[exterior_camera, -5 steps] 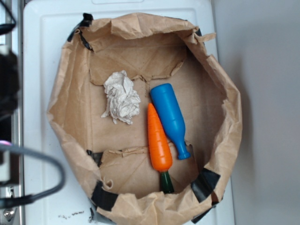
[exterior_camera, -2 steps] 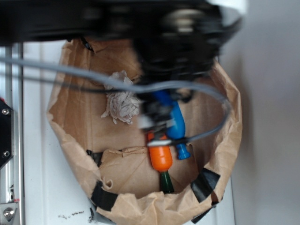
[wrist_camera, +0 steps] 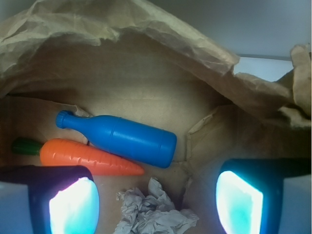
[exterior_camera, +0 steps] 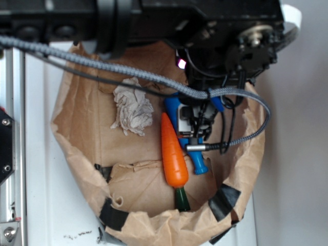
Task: Grab the white paper.
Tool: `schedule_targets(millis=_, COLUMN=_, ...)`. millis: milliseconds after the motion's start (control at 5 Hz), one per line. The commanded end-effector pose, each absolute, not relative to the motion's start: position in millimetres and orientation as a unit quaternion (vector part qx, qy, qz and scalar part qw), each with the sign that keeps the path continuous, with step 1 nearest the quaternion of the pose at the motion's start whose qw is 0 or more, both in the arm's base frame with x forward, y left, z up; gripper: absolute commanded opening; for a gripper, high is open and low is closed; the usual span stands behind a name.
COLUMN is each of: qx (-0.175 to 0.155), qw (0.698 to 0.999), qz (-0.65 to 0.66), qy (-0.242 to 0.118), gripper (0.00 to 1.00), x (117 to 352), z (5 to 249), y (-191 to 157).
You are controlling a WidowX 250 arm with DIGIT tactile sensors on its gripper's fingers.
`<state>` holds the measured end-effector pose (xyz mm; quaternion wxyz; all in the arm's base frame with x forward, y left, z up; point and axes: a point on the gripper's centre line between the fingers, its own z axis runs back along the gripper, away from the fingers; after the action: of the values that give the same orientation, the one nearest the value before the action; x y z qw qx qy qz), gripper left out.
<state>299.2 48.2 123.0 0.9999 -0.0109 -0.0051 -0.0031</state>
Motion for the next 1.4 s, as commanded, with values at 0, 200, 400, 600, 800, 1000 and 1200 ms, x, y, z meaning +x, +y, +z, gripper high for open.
schedule_targets(millis=0, qx=-0.012, qw=0.998, qz=-0.022, qy=-0.05, gripper=1.0, x=298, z=134, y=52)
schedule_targets(millis=200, qx=0.008, qw=0.998, qz=-0.044, qy=-0.049, gripper=1.0, x=292, z=108, y=47)
schedule_targets(millis=400, qx=0.02, qw=0.997, qz=-0.049, qy=-0.049, gripper=1.0, x=287, z=92, y=45)
schedule_targets(millis=600, qx=0.005, qw=0.998, qz=-0.055, qy=-0.034, gripper=1.0, x=281, z=86, y=46)
schedule_targets(millis=800, qx=-0.015, qw=0.998, qz=-0.063, qy=-0.028, gripper=1.0, x=272, z=91, y=43)
schedule_targets(millis=1000, qx=-0.043, qw=0.997, qz=-0.058, qy=-0.034, gripper=1.0, x=265, z=108, y=40)
schedule_targets(millis=1200, qx=-0.059, qw=0.996, qz=-0.057, qy=-0.03, gripper=1.0, x=257, z=114, y=36)
